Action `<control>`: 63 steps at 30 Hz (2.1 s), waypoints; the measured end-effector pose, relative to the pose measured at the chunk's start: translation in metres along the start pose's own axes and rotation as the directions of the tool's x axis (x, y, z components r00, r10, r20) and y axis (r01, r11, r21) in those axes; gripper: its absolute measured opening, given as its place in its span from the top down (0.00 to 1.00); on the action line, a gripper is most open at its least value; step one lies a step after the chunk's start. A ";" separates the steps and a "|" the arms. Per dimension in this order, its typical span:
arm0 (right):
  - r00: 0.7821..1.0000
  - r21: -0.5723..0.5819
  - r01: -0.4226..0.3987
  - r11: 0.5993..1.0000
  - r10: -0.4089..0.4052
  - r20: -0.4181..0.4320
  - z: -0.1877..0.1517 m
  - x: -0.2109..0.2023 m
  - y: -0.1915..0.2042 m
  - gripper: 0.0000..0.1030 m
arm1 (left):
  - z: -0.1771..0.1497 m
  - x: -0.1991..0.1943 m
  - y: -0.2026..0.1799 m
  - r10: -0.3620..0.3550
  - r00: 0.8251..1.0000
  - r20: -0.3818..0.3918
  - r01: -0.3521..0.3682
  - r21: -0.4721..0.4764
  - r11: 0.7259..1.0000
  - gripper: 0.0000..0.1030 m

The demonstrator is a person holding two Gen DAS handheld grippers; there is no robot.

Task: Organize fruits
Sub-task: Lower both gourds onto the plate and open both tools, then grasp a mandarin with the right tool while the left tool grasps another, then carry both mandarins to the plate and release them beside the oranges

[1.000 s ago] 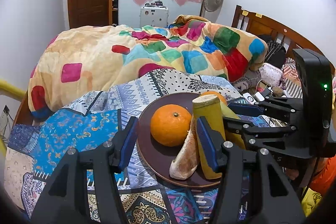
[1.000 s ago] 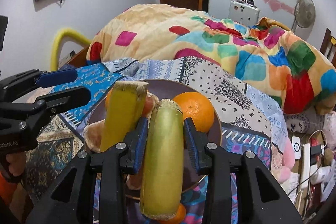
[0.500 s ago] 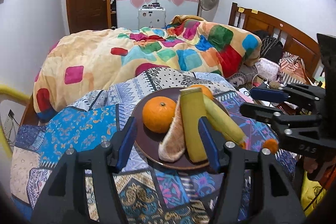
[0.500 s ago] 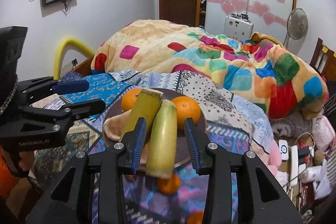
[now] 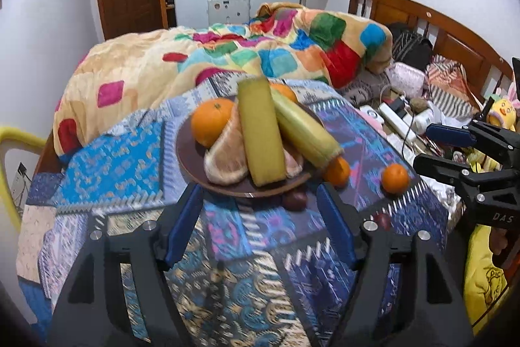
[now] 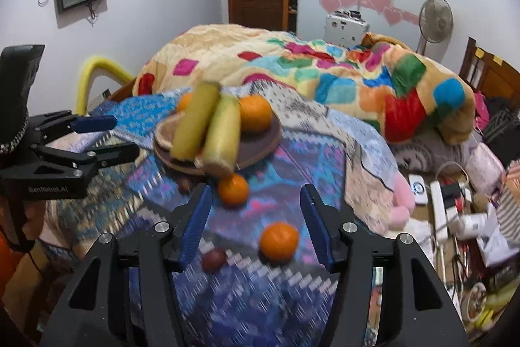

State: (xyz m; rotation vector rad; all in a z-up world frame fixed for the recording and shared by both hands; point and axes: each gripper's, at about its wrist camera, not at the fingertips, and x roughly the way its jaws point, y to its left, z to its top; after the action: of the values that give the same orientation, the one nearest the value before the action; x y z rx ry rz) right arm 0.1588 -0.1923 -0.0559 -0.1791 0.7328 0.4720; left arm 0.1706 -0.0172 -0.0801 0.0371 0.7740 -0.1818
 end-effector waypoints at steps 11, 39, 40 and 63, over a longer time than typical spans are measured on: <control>0.999 0.013 -0.004 1.000 0.005 -0.047 -0.015 0.028 -0.010 0.48 | -0.015 0.026 -0.024 -0.013 0.999 -0.047 0.014 0.022 1.000 0.30; 0.999 -0.003 0.022 1.000 -0.022 -0.041 -0.015 0.021 -0.021 0.48 | -0.004 0.052 -0.041 -0.110 0.992 -0.064 0.110 0.010 0.994 0.52; 0.999 0.001 0.023 1.000 -0.023 -0.045 -0.016 0.021 -0.022 0.48 | -0.003 0.054 -0.044 -0.116 0.991 -0.068 0.117 0.012 0.993 0.52; 0.997 0.086 -0.076 0.993 0.077 -0.010 -0.038 0.033 -0.049 0.67 | 0.011 0.093 -0.074 -0.085 0.982 -0.167 0.081 -0.026 0.996 0.58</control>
State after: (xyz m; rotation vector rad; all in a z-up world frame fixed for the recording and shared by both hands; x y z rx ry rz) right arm 0.1803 -0.2363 -0.1064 -0.0741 0.7739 0.5116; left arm 0.2299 -0.1049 -0.1345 0.0017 0.9462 -0.2526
